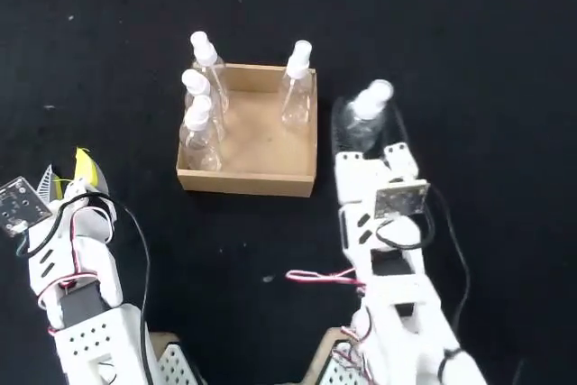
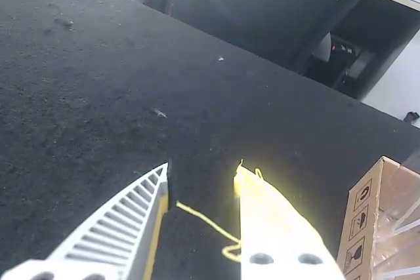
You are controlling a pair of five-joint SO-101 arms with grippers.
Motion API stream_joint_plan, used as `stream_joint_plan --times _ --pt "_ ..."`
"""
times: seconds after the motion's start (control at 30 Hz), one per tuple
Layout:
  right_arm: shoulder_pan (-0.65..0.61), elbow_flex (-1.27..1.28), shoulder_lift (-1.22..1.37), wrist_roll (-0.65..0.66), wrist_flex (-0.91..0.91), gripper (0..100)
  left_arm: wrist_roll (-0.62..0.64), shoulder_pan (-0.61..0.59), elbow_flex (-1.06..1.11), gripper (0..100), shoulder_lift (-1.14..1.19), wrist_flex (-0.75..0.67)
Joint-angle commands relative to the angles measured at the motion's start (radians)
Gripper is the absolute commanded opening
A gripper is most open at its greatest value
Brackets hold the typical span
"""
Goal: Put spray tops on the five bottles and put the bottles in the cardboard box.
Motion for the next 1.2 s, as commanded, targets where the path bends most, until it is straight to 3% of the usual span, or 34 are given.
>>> stream_joint_plan --times 0.0,0.17,0.33,0.77,1.17 --pt "-0.083 -0.022 -0.159 -0.003 0.183 1.0 -0.009 -0.008 0.024 6 -0.015 -0.005" --pt "-0.199 -0.058 -0.277 -0.020 0.394 1.0 -0.009 -0.008 0.024 6 -0.018 -0.003" --pt "-0.232 -0.108 -0.277 -0.216 0.482 1.0 -0.009 -0.008 0.024 6 -0.018 -0.002" --pt "-0.227 -0.274 -0.042 -0.262 0.496 1.0 -0.009 -0.008 0.024 6 -0.017 -0.002" --pt "-0.198 -0.255 0.321 -0.262 0.143 1.0 -0.009 -0.008 0.024 6 -0.014 -0.005"
